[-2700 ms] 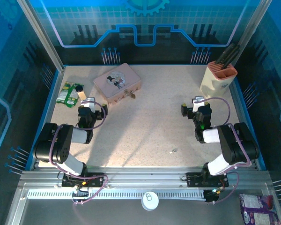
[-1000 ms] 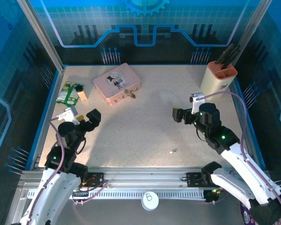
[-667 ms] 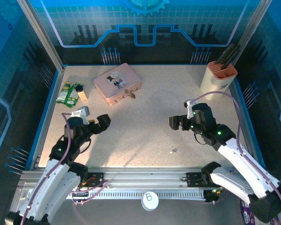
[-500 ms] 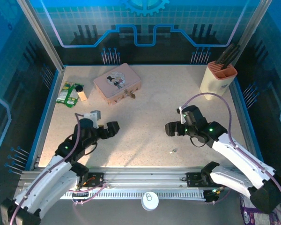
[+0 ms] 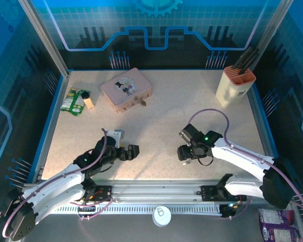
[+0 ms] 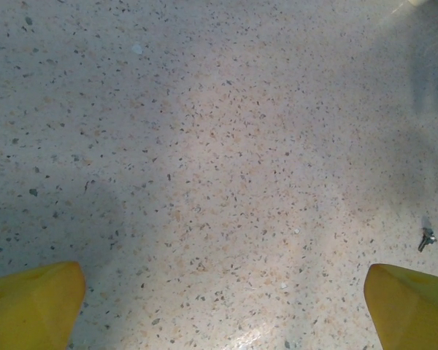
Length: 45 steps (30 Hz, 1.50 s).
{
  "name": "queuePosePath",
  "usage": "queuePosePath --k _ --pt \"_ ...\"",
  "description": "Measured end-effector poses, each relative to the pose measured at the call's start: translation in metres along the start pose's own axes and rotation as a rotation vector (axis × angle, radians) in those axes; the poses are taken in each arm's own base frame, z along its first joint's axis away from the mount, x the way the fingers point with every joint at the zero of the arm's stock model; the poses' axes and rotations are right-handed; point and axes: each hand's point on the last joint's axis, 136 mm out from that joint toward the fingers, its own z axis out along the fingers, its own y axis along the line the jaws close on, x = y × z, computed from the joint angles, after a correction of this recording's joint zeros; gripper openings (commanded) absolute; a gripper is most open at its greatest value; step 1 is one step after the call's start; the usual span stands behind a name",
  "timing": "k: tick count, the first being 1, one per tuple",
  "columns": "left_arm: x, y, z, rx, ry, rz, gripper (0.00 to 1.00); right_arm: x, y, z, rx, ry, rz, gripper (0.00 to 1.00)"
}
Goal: Unlock a padlock with a key
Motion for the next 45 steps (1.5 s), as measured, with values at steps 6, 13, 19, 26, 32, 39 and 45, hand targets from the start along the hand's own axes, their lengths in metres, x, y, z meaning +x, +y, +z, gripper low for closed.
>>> queuePosePath --k 6,13,19,26,32,39,45 --pt "-0.007 0.0 -0.003 0.001 -0.044 0.005 0.99 0.009 0.002 0.014 0.043 0.051 -0.014 0.67" --pt "-0.019 0.004 -0.003 -0.05 -0.076 0.003 0.99 0.007 0.004 0.018 0.081 0.049 -0.033 0.67" --pt "-0.027 -0.001 0.01 -0.071 -0.047 -0.009 0.99 0.007 0.0 0.016 0.11 0.042 -0.022 0.64" --pt "-0.013 -0.007 0.017 -0.062 0.0 -0.033 0.99 0.014 -0.001 0.021 0.121 0.057 -0.014 0.54" --pt "-0.01 -0.013 0.017 -0.046 0.007 -0.054 0.99 0.02 -0.003 0.033 0.154 0.099 -0.025 0.46" --pt "-0.008 -0.017 0.018 -0.036 0.012 -0.057 0.99 0.026 -0.006 0.041 0.19 0.131 -0.032 0.34" --pt "-0.004 -0.015 0.021 -0.05 0.023 -0.052 0.99 0.027 -0.007 0.042 0.206 0.129 -0.037 0.26"
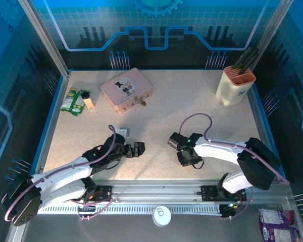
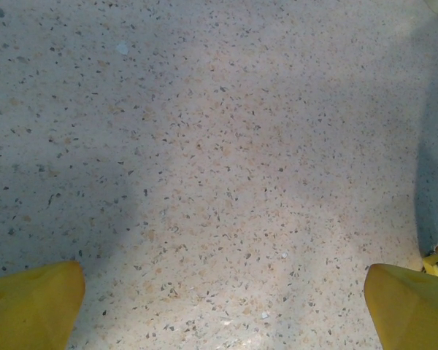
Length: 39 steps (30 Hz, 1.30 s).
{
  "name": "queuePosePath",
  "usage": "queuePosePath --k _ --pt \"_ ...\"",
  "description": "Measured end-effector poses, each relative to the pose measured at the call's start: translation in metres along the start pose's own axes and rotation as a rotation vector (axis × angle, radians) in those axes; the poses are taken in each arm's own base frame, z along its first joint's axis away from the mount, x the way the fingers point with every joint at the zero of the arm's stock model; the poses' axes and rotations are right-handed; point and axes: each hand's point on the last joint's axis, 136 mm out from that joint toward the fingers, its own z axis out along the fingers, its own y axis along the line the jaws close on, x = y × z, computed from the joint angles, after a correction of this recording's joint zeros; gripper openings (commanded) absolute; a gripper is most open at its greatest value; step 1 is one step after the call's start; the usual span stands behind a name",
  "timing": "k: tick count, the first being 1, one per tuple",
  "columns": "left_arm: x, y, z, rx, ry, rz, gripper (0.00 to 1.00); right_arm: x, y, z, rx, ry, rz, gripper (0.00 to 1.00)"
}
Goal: Unlock a padlock with a key
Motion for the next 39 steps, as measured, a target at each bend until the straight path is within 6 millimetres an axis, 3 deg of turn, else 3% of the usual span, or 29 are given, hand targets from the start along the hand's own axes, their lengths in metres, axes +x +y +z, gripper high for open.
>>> queuePosePath --k 14,21,32,39 --pt "-0.005 0.001 -0.001 -0.013 -0.034 -0.02 0.99 -0.001 -0.001 0.001 0.042 -0.011 -0.012 0.0" --pt "-0.01 -0.004 -0.003 0.007 -0.065 -0.043 0.99 -0.004 -0.002 -0.003 0.048 -0.037 -0.001 0.0" --pt "-0.005 -0.013 0.004 0.037 -0.042 -0.029 0.99 -0.027 0.009 -0.053 -0.153 -0.235 0.08 0.0" --pt "-0.001 -0.057 0.002 0.214 -0.047 0.153 0.98 -0.041 0.013 -0.093 -0.336 -0.347 0.146 0.0"
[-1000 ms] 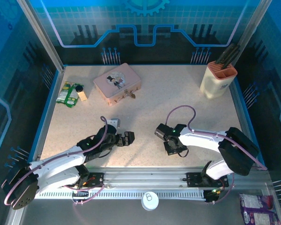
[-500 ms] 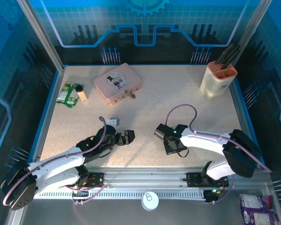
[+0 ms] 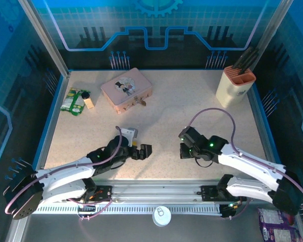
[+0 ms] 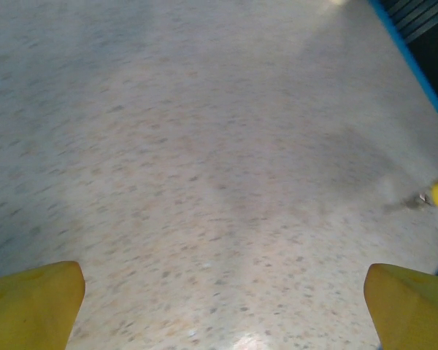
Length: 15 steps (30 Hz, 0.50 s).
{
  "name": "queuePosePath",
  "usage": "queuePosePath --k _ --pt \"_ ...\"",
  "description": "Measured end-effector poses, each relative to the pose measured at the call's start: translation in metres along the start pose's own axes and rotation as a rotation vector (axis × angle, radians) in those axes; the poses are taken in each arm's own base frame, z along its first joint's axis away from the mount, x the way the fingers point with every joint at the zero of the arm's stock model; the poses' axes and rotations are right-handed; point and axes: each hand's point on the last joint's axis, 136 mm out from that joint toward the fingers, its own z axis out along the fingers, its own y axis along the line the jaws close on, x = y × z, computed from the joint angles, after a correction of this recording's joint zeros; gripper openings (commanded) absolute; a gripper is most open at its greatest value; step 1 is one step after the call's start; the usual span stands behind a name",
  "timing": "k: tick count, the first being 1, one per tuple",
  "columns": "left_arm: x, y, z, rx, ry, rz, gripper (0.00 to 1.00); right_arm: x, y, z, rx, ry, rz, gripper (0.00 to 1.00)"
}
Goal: Unlock a padlock with a key
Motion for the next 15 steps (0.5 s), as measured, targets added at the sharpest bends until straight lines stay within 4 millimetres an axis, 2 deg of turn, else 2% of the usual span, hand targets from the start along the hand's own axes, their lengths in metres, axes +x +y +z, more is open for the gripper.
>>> queuePosePath --k 7,12,15 --pt "-0.014 -0.047 0.008 0.191 -0.085 0.238 0.92 -0.032 0.037 -0.036 -0.171 -0.093 0.009 0.0" --pt "-0.023 -0.069 0.014 0.294 -0.189 0.407 0.83 -0.052 0.061 -0.06 -0.274 -0.156 0.004 0.0" --pt "-0.02 -0.077 0.023 0.339 -0.22 0.519 0.71 -0.061 0.071 -0.07 -0.316 -0.184 -0.006 0.0"
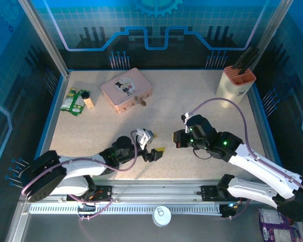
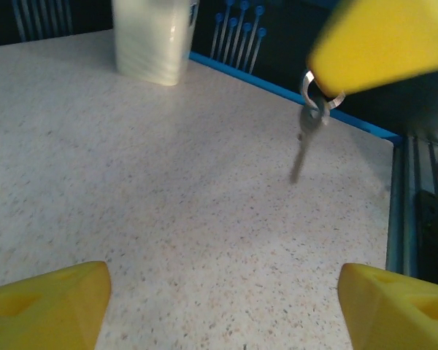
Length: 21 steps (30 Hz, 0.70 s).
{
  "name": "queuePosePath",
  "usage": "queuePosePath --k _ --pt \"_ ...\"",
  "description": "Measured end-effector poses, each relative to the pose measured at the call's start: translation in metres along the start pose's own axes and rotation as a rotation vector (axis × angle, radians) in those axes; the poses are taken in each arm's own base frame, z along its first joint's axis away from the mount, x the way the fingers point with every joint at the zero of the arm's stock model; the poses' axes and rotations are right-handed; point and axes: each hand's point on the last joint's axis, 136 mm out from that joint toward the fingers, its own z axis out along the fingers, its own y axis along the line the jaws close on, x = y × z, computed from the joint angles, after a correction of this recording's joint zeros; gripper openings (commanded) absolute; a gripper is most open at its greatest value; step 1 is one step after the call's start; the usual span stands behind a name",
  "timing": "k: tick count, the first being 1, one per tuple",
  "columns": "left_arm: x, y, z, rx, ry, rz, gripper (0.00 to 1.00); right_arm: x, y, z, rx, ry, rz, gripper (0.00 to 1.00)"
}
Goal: Unlock a padlock with a key
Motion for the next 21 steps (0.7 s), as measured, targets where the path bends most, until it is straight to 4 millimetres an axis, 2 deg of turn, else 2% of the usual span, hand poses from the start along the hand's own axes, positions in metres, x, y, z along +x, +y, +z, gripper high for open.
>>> queuePosePath --k 4,7,12,21 --pt "0.006 -0.007 0.011 0.06 -0.004 0.108 0.6 -0.011 0.011 -0.007 -0.036 -0.027 -0.013 0.0" --pt "-0.004 -0.012 0.018 0.097 -0.044 0.15 0.51 -0.016 0.016 -0.009 -0.052 -0.045 -0.015 0.0" --pt "-0.022 -0.016 0.024 0.135 -0.119 0.18 0.49 -0.017 0.019 -0.012 -0.072 -0.05 -0.015 0.0" --pt "-0.027 -0.016 0.026 0.152 -0.162 0.177 0.42 -0.016 0.023 -0.015 -0.102 -0.054 -0.012 0.0"
